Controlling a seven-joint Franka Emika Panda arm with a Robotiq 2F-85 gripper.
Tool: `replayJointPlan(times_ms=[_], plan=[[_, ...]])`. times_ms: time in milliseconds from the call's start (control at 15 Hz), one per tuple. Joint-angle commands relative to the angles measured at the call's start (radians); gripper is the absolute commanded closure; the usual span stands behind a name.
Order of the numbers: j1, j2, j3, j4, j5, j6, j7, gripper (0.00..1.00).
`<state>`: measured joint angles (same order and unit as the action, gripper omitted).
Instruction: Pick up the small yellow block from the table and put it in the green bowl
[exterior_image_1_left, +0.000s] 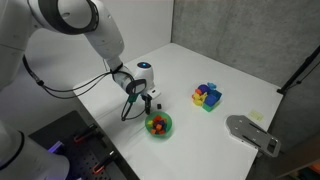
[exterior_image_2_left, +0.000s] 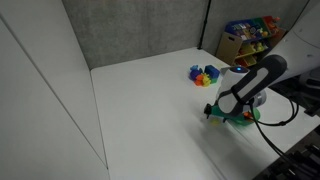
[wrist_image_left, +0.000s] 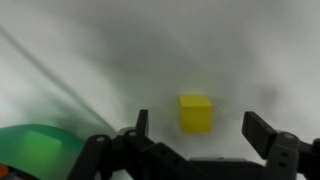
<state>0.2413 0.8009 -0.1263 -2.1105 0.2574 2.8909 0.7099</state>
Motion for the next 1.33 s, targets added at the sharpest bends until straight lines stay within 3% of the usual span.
replayJointPlan(times_ms=[0,467,867,1267], plan=[[0.003,-0.004,0.0,-0.013,0.022,0.033,0.029,0.34],[-0.01,-0.028,0.016,-0.018,0.02,0.046,0.011,0.92],[0.008,-0.107,0.009,-0.009,-0.015,-0.019,-0.017,0.9],[-0.005,-0.221,-0.006,-0.025,-0.078,-0.172,-0.059,0.9]])
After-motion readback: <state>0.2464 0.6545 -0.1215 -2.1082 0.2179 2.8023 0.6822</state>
